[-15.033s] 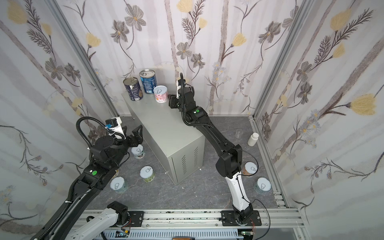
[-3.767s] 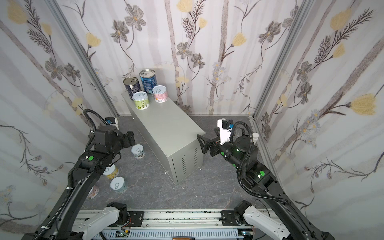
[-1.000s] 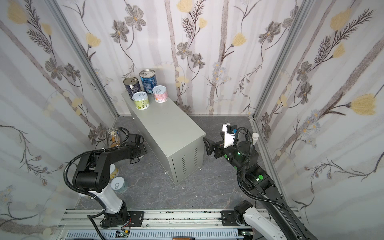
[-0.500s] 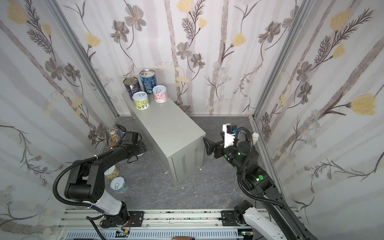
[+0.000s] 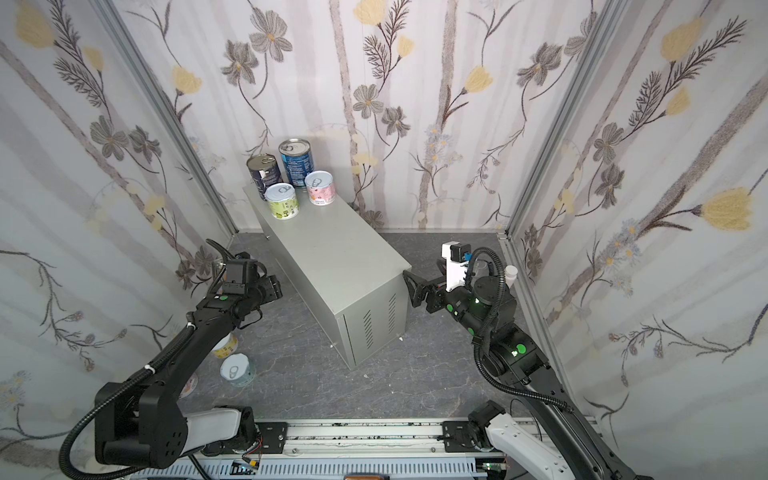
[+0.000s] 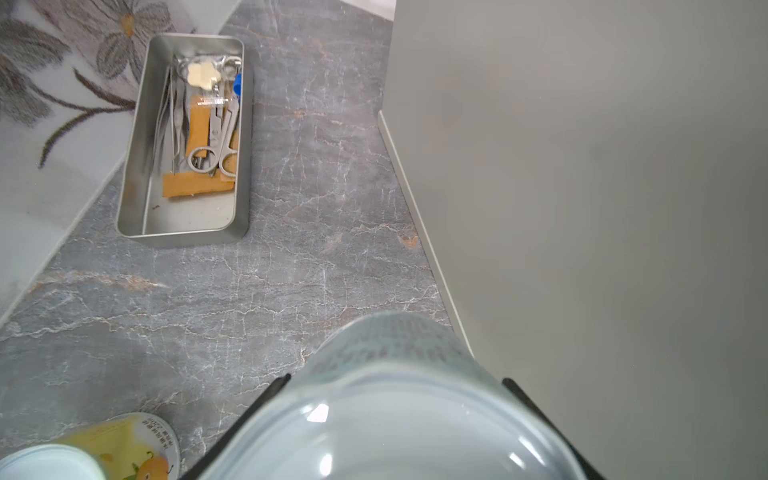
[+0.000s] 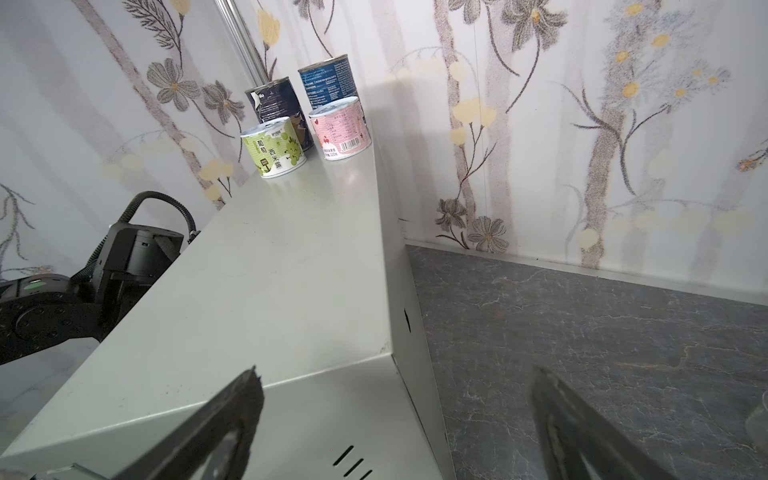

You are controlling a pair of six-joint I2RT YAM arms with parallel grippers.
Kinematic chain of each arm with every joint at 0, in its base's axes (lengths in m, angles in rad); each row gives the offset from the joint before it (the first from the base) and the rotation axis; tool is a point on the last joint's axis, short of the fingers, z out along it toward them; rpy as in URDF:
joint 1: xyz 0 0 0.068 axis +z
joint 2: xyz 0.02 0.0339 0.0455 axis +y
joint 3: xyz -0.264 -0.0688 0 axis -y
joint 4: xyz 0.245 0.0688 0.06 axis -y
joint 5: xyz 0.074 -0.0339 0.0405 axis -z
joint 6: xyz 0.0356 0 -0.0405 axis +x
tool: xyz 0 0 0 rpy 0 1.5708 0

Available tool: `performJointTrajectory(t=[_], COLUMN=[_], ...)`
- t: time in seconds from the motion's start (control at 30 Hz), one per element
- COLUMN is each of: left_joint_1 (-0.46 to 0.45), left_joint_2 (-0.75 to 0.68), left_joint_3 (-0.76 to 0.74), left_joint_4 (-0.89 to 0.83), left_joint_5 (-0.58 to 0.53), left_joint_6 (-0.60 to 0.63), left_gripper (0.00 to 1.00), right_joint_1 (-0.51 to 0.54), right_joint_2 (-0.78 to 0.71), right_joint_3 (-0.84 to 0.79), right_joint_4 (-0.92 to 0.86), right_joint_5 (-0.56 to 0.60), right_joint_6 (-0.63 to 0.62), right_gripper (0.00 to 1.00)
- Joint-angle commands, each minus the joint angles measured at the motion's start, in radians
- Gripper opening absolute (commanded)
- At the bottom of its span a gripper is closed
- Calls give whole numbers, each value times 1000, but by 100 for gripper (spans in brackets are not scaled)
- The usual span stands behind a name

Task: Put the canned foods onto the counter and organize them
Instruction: 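Carry the held can with the left gripper up over the cabinet top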

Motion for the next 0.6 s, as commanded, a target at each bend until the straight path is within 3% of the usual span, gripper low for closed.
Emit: performJointTrajectory(t=[0.0,0.3,0.57], left_joint_1=[0,-14,-88], left_joint_2=[-63,-184,-214], left_joint_3=[41,154,291], left_joint_4=[-31,-156,-270], left_joint_5=[10,55,2], left_joint_6=[36,83,120], left_gripper=[59,58,58], right_joint_1=[0,6,28], right_joint_2=[5,-4,21], right_joint_3=[12,41,109], right_joint_4=[7,-26,-73], right_joint_5=[-28,-48,-37], right_joint_6=[22,59,56], right_gripper=[100,100,100])
